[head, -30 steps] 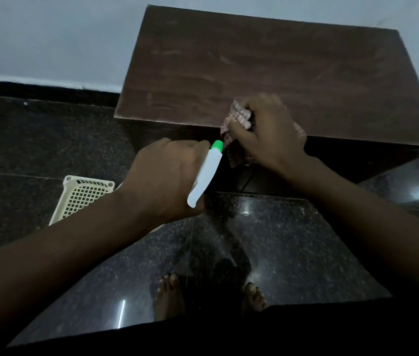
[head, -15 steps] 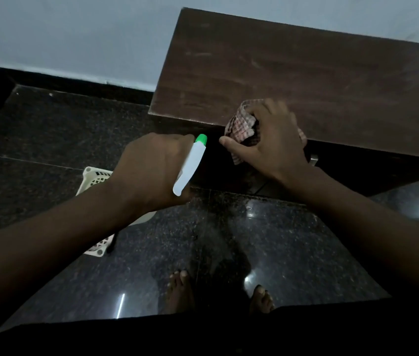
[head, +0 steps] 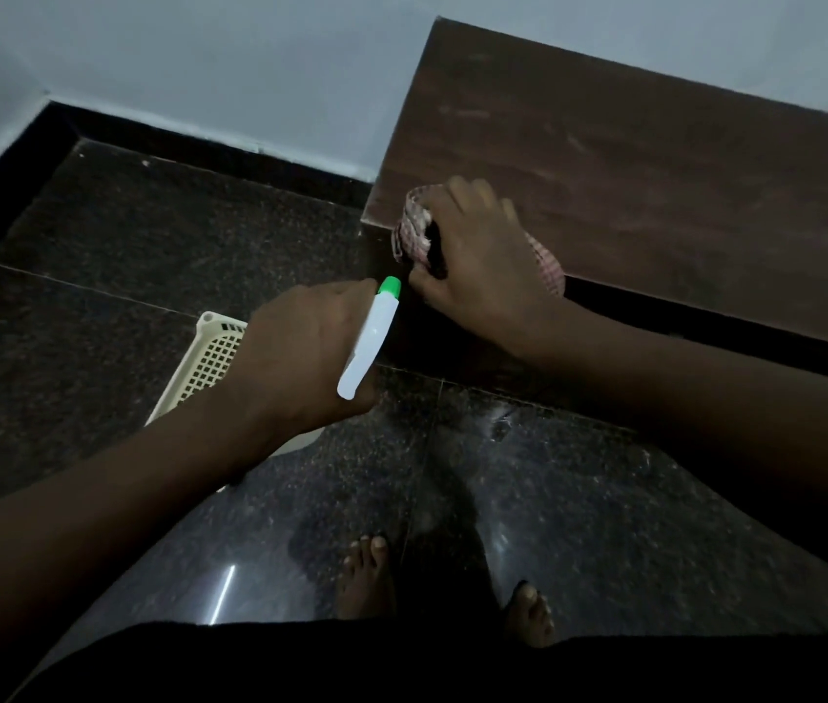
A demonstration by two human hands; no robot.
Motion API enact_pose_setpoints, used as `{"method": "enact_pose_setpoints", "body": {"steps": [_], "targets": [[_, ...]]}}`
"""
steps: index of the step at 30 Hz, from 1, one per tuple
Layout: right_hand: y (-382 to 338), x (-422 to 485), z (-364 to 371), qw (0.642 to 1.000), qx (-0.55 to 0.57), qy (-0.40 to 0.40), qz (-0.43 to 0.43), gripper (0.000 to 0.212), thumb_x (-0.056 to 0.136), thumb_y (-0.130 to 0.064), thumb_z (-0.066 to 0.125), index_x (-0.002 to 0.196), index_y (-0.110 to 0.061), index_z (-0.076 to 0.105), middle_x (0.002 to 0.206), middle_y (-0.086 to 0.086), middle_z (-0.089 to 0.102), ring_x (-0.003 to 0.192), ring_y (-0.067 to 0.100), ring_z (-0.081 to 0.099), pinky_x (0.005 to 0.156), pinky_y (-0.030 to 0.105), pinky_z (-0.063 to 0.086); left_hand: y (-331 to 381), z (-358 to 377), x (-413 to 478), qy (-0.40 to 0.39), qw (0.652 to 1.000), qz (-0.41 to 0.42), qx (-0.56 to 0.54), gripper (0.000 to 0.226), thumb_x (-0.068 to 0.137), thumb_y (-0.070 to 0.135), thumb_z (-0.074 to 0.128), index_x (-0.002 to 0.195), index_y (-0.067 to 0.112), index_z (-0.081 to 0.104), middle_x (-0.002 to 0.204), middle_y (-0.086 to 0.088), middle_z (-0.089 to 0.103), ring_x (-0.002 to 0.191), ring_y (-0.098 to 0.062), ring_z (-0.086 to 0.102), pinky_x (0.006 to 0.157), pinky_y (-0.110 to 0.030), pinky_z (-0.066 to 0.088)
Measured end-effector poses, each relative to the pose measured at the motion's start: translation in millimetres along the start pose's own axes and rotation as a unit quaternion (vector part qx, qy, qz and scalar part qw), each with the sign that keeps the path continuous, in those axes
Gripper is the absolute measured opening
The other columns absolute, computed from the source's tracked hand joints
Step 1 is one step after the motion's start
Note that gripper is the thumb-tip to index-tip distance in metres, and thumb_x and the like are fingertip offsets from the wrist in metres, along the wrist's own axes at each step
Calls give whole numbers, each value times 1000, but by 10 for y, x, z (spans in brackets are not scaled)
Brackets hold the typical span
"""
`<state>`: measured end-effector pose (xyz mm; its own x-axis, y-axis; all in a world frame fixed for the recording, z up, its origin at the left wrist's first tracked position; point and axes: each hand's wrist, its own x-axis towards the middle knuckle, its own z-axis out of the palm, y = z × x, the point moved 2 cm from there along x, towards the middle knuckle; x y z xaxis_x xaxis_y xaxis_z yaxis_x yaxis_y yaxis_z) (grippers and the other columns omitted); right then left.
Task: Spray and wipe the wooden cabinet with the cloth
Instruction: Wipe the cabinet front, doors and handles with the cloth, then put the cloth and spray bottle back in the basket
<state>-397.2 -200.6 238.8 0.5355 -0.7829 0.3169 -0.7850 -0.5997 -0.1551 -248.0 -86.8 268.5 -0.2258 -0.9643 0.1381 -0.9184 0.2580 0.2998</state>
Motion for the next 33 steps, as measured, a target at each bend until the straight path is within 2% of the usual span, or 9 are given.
{"method": "enact_pose_setpoints", "body": {"steps": [9,13,16,19,23,25,27,30,33], "targets": [[-527,355,200,997,36,12,-62,43,79,-29,62,119,-15,59,113,5,57,104,26,51,80,39,38,-396,0,-293,62,994,-57,-62,16,68,8,61,81,13,52,74,-1,57,66,-24,55,55,-41,47],[-702,236,286,983,156,84,-57,31,82,-22,66,109,-7,63,103,10,57,94,26,54,76,39,45,-686,64,-482,75,987,-87,-111,18,67,4,64,82,9,56,75,-2,59,64,-20,54,56,-44,45],[-827,102,411,942,321,98,5,23,85,-15,70,101,1,63,99,10,61,90,23,59,75,35,48,-883,100,-645,91,974,-113,-174,16,68,6,62,83,7,58,73,-1,59,63,-16,54,58,-41,44],[-978,-16,615,816,542,71,187,17,88,-5,69,105,-5,69,105,5,72,104,18,68,95,34,54,-1026,122,-803,103,968,-118,-198,16,69,6,61,85,5,59,72,-2,59,63,-16,54,57,-37,44],[-1122,-102,938,555,739,2,382,19,94,-5,53,88,-15,68,83,1,71,81,13,68,79,30,53,-1206,176,-1015,100,969,-119,-192,22,68,1,65,89,7,60,78,0,60,67,-11,52,61,-17,39],[-1141,-111,1101,454,786,-26,418,18,95,-17,48,89,-16,65,81,-1,68,80,13,65,81,29,48,-1297,212,-1121,101,968,-121,-195,28,68,1,64,96,5,62,83,-1,61,72,-13,55,65,-18,39],[-1164,-150,1320,388,809,-48,438,25,93,-34,47,102,-17,63,94,2,67,95,18,63,93,37,45,-1384,245,-1229,102,960,-135,-223,28,69,0,62,97,2,62,83,-5,62,71,-19,57,64,-29,45],[-1271,-206,1602,313,846,-121,414,74,87,-64,50,132,-6,55,133,16,61,126,32,56,107,51,41,-1534,311,-1351,112,952,-163,-233,23,71,3,59,92,-4,60,80,-13,61,69,-25,57,61,-44,45],[-1327,-183,1857,318,844,-149,405,70,84,-60,61,120,0,65,114,19,69,107,32,67,96,49,51,-1647,449,-1420,124,947,-183,-232,28,71,5,58,97,-4,61,84,-12,62,73,-24,59,65,-42,47]]}}
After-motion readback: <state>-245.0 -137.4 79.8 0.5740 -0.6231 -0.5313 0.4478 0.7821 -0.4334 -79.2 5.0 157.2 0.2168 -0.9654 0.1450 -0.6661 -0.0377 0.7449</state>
